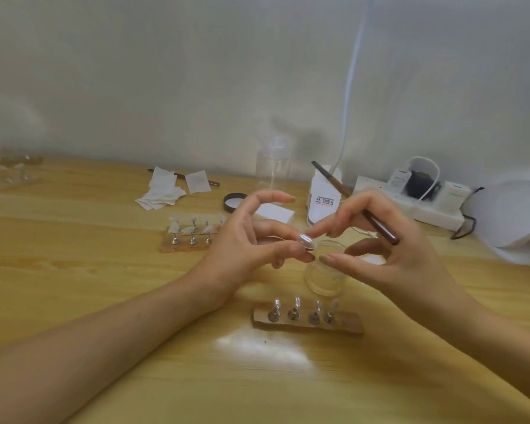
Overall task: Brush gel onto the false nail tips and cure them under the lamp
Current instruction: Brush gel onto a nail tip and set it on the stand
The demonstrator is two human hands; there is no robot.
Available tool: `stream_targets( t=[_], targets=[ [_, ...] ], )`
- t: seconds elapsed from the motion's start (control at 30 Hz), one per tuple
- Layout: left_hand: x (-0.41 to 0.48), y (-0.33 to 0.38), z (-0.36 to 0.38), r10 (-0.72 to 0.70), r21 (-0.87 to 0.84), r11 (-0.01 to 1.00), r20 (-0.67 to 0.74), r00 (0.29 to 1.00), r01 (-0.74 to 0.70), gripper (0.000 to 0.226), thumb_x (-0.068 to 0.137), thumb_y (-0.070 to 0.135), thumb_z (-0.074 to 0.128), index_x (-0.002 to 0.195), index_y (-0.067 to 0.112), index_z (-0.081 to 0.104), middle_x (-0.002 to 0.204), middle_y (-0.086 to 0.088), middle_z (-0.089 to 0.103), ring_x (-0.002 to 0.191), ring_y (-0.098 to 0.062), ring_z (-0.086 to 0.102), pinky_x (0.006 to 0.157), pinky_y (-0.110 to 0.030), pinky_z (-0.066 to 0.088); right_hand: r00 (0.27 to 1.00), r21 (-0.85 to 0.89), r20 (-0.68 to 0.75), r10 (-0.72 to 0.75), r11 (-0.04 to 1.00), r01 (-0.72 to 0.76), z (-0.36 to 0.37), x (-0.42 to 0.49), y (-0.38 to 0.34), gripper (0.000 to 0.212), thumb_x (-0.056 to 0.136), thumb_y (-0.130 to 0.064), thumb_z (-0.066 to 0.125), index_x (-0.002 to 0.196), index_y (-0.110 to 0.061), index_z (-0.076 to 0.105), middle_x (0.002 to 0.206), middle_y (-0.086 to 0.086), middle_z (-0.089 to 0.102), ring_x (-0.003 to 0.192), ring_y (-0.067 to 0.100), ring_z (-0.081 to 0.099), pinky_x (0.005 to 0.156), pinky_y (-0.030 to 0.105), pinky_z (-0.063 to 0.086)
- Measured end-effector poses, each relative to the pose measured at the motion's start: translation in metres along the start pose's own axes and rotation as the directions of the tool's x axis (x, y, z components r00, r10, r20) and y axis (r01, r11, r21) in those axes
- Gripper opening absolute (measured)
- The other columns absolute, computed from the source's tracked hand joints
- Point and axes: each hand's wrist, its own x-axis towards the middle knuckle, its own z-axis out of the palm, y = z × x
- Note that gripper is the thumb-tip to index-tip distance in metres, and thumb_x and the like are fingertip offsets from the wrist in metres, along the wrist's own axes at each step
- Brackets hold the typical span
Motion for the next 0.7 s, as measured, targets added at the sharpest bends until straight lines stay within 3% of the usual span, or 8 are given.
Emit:
stream_targets(
  t=[0.13, 0.23, 0.47, 0.53, 0.6, 0.7],
  targets=[
    [-0.002, 0.001, -0.003, 0.001, -0.031, 1.000, 0.032, 0.999, 0.000, 0.061, 0.078, 0.010, 0.078, 0.131, 0.018, 0.048, 0.088, -0.009, 0.078, 0.077, -0.020, 0.075, 0.061, -0.019, 0.049, 0.999, 0.036, -0.046, 0.021, 0.999, -0.019, 0.011, 0.008, -0.003, 0.033, 0.079, -0.030, 0.077, 0.093, -0.013, 0.052, 0.096, -0.002, 0.072, 0.097, 0.021, 0.067, 0.067, 0.042, 0.055],
    [-0.002, 0.001, -0.004, -0.007, -0.060, 0.998, 0.064, 0.998, 0.011, 0.059, 0.079, 0.008, 0.075, 0.131, 0.019, 0.048, 0.088, -0.008, 0.078, 0.077, -0.019, 0.075, 0.062, -0.019, 0.051, 0.997, 0.066, -0.065, 0.039, 0.997, -0.035, 0.016, 0.011, -0.005, 0.036, 0.078, -0.032, 0.083, 0.091, -0.018, 0.052, 0.093, 0.001, 0.071, 0.091, 0.023, 0.066, 0.065, 0.041, 0.052],
    [0.000, 0.000, -0.007, -0.014, -0.103, 0.995, 0.047, 0.999, 0.019, 0.054, 0.080, 0.011, 0.074, 0.128, 0.021, 0.051, 0.086, -0.006, 0.078, 0.075, -0.016, 0.073, 0.064, -0.019, 0.053, 0.992, 0.112, -0.112, 0.065, 0.992, -0.053, 0.024, 0.016, -0.014, 0.038, 0.073, -0.031, 0.077, 0.091, -0.011, 0.050, 0.088, -0.004, 0.071, 0.086, 0.029, 0.059, 0.063, 0.045, 0.047],
    [-0.001, 0.000, -0.006, -0.011, -0.104, 0.994, 0.047, 0.999, 0.016, 0.057, 0.080, 0.018, 0.082, 0.128, 0.021, 0.051, 0.088, -0.006, 0.078, 0.075, -0.017, 0.073, 0.063, -0.019, 0.052, 0.990, 0.122, -0.120, 0.068, 0.991, -0.054, 0.025, 0.017, -0.015, 0.039, 0.073, -0.032, 0.077, 0.091, -0.011, 0.050, 0.088, -0.005, 0.071, 0.085, 0.029, 0.059, 0.062, 0.045, 0.047],
    [-0.001, -0.001, -0.005, -0.010, -0.125, 0.992, 0.044, 0.999, 0.015, 0.064, 0.076, 0.038, 0.085, 0.128, 0.019, 0.052, 0.090, -0.007, 0.077, 0.074, -0.017, 0.071, 0.063, -0.019, 0.052, 0.990, 0.123, -0.122, 0.076, 0.991, -0.060, 0.023, 0.014, -0.014, 0.039, 0.072, -0.031, 0.079, 0.091, -0.013, 0.050, 0.088, -0.003, 0.071, 0.085, 0.031, 0.057, 0.061, 0.043, 0.046],
    [0.000, -0.001, -0.004, -0.019, -0.149, 0.989, -0.020, 1.000, 0.016, 0.056, 0.088, 0.056, 0.059, 0.125, 0.015, 0.055, 0.090, -0.006, 0.076, 0.073, -0.016, 0.071, 0.062, -0.020, 0.052, 0.985, 0.093, -0.129, 0.113, 0.991, -0.101, 0.011, 0.002, -0.008, 0.034, 0.073, -0.026, 0.081, 0.089, -0.019, 0.051, 0.089, 0.000, 0.071, 0.081, 0.027, 0.055, 0.062, 0.043, 0.047]
  ],
)
